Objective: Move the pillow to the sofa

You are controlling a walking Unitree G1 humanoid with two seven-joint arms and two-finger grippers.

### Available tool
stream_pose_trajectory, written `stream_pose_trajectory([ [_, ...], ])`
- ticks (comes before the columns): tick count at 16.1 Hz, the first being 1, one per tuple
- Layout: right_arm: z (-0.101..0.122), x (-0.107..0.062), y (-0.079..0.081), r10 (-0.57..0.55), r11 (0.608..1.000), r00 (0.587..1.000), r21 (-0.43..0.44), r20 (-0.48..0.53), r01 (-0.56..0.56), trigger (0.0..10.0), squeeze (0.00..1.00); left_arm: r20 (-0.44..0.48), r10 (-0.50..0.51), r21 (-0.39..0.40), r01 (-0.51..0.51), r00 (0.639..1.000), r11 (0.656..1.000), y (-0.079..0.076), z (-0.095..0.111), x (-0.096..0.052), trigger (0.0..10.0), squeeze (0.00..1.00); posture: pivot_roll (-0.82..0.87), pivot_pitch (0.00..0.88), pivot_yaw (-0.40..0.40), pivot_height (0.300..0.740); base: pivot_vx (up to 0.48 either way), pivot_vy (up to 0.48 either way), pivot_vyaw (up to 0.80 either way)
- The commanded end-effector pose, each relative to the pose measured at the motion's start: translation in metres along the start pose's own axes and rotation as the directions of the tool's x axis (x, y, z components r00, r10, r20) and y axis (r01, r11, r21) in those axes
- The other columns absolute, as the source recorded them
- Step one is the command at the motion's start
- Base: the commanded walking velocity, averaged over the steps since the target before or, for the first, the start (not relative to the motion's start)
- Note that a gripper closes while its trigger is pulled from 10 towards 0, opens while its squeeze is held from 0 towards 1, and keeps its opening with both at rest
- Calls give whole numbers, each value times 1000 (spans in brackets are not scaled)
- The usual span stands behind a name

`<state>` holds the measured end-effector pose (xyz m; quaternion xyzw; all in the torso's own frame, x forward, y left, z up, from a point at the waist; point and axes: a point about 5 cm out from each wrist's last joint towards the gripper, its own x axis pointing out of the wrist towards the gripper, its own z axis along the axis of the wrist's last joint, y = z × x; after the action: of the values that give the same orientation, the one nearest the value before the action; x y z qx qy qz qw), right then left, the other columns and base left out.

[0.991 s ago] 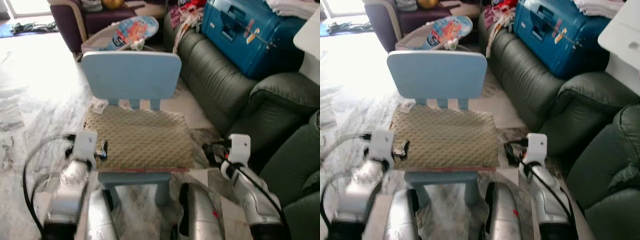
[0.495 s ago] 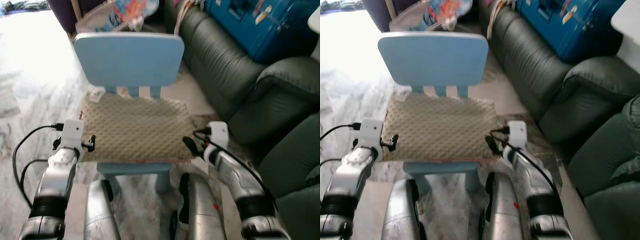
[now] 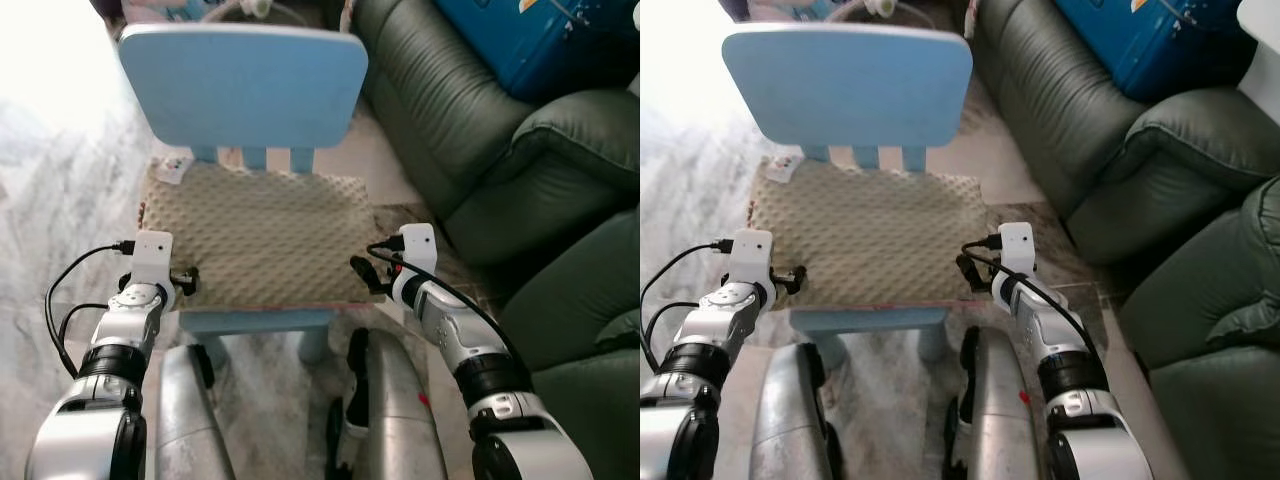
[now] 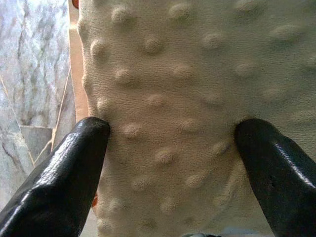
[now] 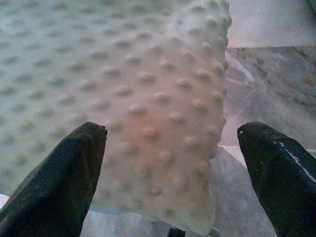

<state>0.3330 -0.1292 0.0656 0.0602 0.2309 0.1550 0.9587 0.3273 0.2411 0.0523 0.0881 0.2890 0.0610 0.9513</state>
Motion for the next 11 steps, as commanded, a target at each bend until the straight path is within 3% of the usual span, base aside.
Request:
stream_pose_trajectory([
  [1,-1,1,0,7,1000,1000,-6,-2,-7,10000,0,-30,1,20,-1,1000,1000,-2,-9,1,10000,0,-18,264,-149,542,0,0,0],
  [3,1,6,4,24,1000,1000,-19,6,-24,10000,0,-16,40,40,-39,999,998,-3,-7,4,10000,0,-23,268,-160,542,0,0,0],
  [7,5,13,13,65,997,997,34,51,-67,10000,0,14,29,2,-29,999,1000,-10,0,6,10000,0,-30,272,-159,542,0,0,0],
  [8,0,15,13,57,997,998,54,39,-60,10000,0,15,28,0,-28,1000,1000,-10,0,6,10000,0,-30,272,-159,542,0,0,0],
  [11,-21,17,13,13,1000,999,-2,-43,-13,10000,0,13,25,3,-25,1000,1000,-10,-1,6,10000,0,-3,277,-157,542,0,0,0],
])
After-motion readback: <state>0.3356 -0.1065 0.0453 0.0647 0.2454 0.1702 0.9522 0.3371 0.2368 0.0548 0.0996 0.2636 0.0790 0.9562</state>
